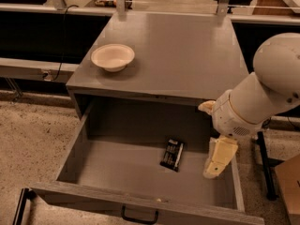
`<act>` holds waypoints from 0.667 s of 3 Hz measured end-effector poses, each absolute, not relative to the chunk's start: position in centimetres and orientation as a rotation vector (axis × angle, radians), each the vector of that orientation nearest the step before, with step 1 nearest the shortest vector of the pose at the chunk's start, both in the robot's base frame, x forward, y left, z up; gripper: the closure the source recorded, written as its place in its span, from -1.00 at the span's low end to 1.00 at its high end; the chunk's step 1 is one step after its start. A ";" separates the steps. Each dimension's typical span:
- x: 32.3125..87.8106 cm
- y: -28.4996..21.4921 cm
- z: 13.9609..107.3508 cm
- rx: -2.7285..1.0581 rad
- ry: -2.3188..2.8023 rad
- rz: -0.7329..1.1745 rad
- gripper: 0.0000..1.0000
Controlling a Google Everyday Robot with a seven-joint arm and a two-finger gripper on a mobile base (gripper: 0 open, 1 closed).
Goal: Pick rxbar chocolate from top drawer and place on counter
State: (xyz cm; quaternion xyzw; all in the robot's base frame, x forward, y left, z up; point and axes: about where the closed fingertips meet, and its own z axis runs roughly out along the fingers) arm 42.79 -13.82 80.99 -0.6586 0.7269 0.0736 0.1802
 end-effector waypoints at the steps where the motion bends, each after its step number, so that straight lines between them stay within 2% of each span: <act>1: 41.6 -11.0 76.3 -1.832 2.055 0.403 -1.00; 2: 41.5 -7.7 71.3 -1.771 2.017 0.489 -1.00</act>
Offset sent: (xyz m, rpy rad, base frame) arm 0.0182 0.1054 -0.1577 0.3365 0.0006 -0.0555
